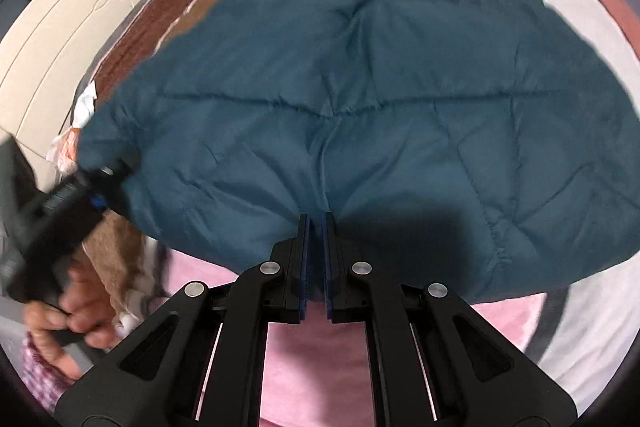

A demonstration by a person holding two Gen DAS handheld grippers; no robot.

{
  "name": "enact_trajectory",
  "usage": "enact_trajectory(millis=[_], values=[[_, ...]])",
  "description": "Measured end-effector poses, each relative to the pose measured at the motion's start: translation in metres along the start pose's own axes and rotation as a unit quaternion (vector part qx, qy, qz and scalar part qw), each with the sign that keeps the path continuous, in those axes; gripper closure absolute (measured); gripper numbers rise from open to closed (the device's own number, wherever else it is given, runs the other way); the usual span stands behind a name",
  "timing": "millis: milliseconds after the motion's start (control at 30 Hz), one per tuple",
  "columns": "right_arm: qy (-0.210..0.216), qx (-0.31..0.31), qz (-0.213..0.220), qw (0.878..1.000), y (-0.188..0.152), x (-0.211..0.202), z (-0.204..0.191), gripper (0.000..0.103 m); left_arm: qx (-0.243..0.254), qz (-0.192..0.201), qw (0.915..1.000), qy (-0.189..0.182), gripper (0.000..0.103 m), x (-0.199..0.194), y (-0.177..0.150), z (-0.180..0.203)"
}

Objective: Fold large clothes

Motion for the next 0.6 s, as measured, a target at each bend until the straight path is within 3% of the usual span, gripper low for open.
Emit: enact_trajectory(millis=[100, 233, 400, 533, 600], values=[[0.012, 0.036, -0.017, 0.999, -0.004, 0.017, 0.011, 0.100, 0.024, 0.012, 0.9996, -0.007, 0.074, -0.009, 0.003, 0.013], [0.013, 0.029, -0.012, 0.999, -0.008, 0.026, 0.013, 0.101, 0.068, 0.035, 0.9968, -0.021, 0.076, -0.023, 0.008, 0.041], [0.022, 0.054, -0.009, 0.998, -0.012, 0.023, 0.017, 0.101, 0.132, 0.065, 0.9882, -0.042, 0.077, -0.044, 0.009, 0.093], [0.030, 0.048, -0.006, 0.998, -0.008, -0.003, 0.017, 0.097, 0.194, 0.098, 0.9742, -0.060, 0.078, -0.060, 0.007, 0.141], [0.052, 0.056, 0.027, 0.997, -0.002, -0.030, 0.016, 0.097, 0.227, 0.115, 0.9645, -0.070, 0.078, -0.069, 0.004, 0.165]])
Point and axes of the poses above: each gripper's, at about its wrist camera, not at the fingertips, and x roughly the way its jaws point, z to its right, y to its top, the point moved 5 cm from there along x, roughly the way its jaws point, and after that the axes turned 15 degrees about z, right-handed, at the moved point
